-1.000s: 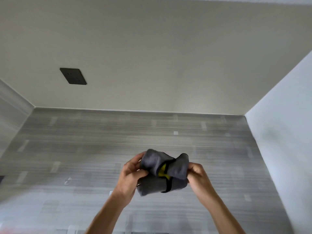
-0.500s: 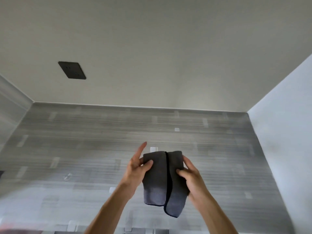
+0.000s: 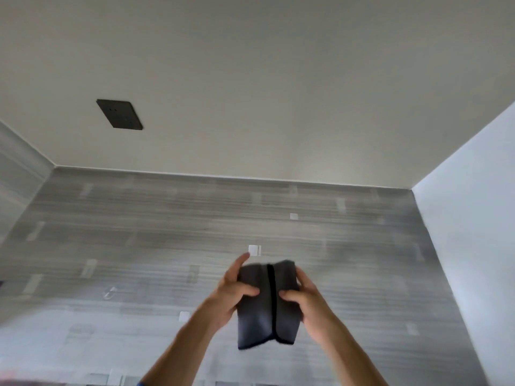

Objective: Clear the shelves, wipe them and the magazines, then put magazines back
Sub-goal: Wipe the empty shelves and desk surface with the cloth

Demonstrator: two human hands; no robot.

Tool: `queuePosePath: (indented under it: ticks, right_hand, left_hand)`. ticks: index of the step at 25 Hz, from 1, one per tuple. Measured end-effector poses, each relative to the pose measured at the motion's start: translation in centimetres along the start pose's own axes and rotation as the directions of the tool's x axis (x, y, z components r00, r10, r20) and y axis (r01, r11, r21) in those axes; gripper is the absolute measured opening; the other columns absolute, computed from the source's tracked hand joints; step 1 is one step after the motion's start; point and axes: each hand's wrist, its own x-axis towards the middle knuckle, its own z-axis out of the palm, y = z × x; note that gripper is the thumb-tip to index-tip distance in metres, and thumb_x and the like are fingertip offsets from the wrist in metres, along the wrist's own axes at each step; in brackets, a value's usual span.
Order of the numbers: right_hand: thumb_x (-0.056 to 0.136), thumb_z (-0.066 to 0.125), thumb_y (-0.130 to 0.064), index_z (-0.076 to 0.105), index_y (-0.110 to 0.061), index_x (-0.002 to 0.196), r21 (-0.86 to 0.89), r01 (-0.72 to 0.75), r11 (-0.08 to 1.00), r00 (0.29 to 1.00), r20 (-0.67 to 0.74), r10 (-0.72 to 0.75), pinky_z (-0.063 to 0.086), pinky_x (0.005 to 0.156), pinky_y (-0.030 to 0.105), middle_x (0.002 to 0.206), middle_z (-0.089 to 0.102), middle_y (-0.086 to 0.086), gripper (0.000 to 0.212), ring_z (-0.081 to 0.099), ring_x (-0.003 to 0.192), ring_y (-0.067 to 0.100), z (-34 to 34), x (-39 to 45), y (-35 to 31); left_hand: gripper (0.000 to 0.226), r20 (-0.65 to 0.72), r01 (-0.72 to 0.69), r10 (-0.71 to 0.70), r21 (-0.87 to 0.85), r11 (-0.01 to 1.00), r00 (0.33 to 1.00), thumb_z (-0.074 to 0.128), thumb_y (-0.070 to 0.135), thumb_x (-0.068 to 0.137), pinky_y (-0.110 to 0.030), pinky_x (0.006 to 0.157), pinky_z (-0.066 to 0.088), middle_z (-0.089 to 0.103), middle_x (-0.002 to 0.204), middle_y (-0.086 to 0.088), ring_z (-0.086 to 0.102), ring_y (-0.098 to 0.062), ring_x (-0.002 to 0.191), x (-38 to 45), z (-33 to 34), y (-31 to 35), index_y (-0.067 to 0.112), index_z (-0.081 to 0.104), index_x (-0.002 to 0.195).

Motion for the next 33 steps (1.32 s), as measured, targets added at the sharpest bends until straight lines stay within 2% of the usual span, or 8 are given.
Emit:
queuePosePath:
  ticks: [6, 11, 16, 20, 24, 26, 30, 33]
  right_hand:
    - [0.087, 0.056, 0.015, 0.062, -0.019, 0.120, 0.172, 0.306, 0.936, 0.949, -0.130, -0.286, 0.059, 0.077, 0.035, 0.106, 0.075, 0.008, 0.048, 0.072, 0.097, 0.023, 1.7, 0.3, -9.2]
    - [0.086, 0.061, 0.008, 0.065, 0.002, 0.114, 0.216, -0.028, 0.976, 0.978, -0.197, 0.072, 0.059, 0.081, 0.047, 0.097, 0.074, 0.022, 0.029, 0.071, 0.086, 0.036, -0.1, 2.2, -1.6]
    - [0.081, 0.067, 0.002, 0.071, -0.007, 0.092, -0.032, -0.471, 0.881, 0.861, -0.232, 0.452, 0.056, 0.063, 0.034, 0.080, 0.071, 0.016, 0.015, 0.068, 0.071, 0.029, -1.5, -0.8, 11.0]
    - [0.045, 0.078, -0.016, 0.075, -0.004, 0.089, -0.205, -0.515, 0.832, 0.853, -0.214, 0.475, 0.057, 0.059, 0.034, 0.078, 0.073, 0.015, 0.046, 0.071, 0.073, 0.029, -2.0, -3.4, 16.4]
    - [0.085, 0.062, 0.003, 0.057, -0.005, 0.093, 0.019, -0.492, 0.870, 0.821, -0.323, 0.472, 0.049, 0.048, 0.029, 0.067, 0.064, 0.018, 0.013, 0.061, 0.050, 0.028, -1.8, -4.5, 16.1]
    - [0.093, 0.050, 0.007, 0.063, -0.005, 0.092, 0.093, -0.461, 0.882, 0.831, -0.305, 0.466, 0.050, 0.049, 0.028, 0.066, 0.065, 0.017, 0.018, 0.061, 0.051, 0.027, -2.2, -3.6, 15.3]
    - [0.085, 0.053, 0.017, 0.072, -0.005, 0.099, 0.045, -0.417, 0.908, 0.880, -0.229, 0.415, 0.054, 0.060, 0.030, 0.085, 0.074, 0.012, 0.033, 0.064, 0.071, 0.025, -2.6, -2.6, 14.4]
    - [0.075, 0.061, 0.013, 0.070, -0.030, 0.096, -0.432, -0.216, 0.876, 0.967, -0.219, 0.130, 0.050, 0.068, 0.020, 0.093, 0.073, 0.003, 0.049, 0.065, 0.080, 0.013, -3.1, -2.0, 15.7]
  left_hand:
    - [0.078, 0.042, -0.383, 0.385, -0.054, 0.922, 0.922, 0.060, -0.024, 0.076, -0.031, 0.095, 0.054, 0.067, 0.117, -0.008, 0.065, -0.020, 0.107, 0.4, 2.3, 10.7, 0.022, 0.050, 0.138]
    - [0.073, -0.164, -0.033, 0.025, -0.050, 0.998, 0.986, 0.066, -0.014, 0.079, -0.035, 0.075, 0.058, 0.069, 0.114, -0.018, 0.069, -0.027, 0.093, 1.1, 1.5, 2.5, 0.029, 0.048, 0.135]
    - [0.065, -0.313, 0.401, -0.335, 0.176, 0.899, 0.889, 0.069, -0.004, 0.079, -0.022, 0.043, 0.041, 0.065, 0.090, -0.017, 0.058, -0.021, 0.052, -1.1, -2.2, -10.9, 0.019, 0.047, 0.136]
    - [0.057, -0.316, 0.456, -0.381, 0.213, 0.864, 0.869, 0.064, -0.015, 0.077, -0.023, 0.036, 0.041, 0.064, 0.064, -0.014, 0.057, -0.019, 0.039, -4.5, -2.5, -14.2, 0.018, 0.046, 0.121]
    - [0.043, -0.285, 0.463, -0.407, 0.165, 0.871, 0.868, 0.051, -0.020, 0.079, -0.023, 0.044, 0.045, 0.067, 0.067, -0.018, 0.066, -0.024, 0.052, -4.9, -3.4, -14.4, 0.016, 0.057, 0.102]
    - [0.056, -0.204, 0.272, -0.199, 0.448, 0.852, 0.958, 0.048, -0.016, 0.077, -0.022, 0.055, 0.048, 0.066, 0.080, -0.007, 0.064, -0.012, 0.061, -4.4, -3.9, -14.7, 0.034, 0.068, 0.092]
    - [0.051, 0.232, -0.255, 0.120, 0.933, 0.253, 0.965, 0.057, 0.020, 0.087, -0.022, 0.090, 0.045, 0.043, 0.124, 0.009, 0.049, -0.010, 0.111, -3.4, -4.3, -17.0, 0.048, 0.048, 0.129]
    - [0.079, 0.283, -0.292, 0.111, 0.954, 0.074, 0.953, 0.059, 0.012, 0.073, -0.025, 0.103, 0.043, 0.028, 0.142, 0.009, 0.037, -0.013, 0.128, -3.9, -5.1, -19.1, 0.043, 0.034, 0.141]
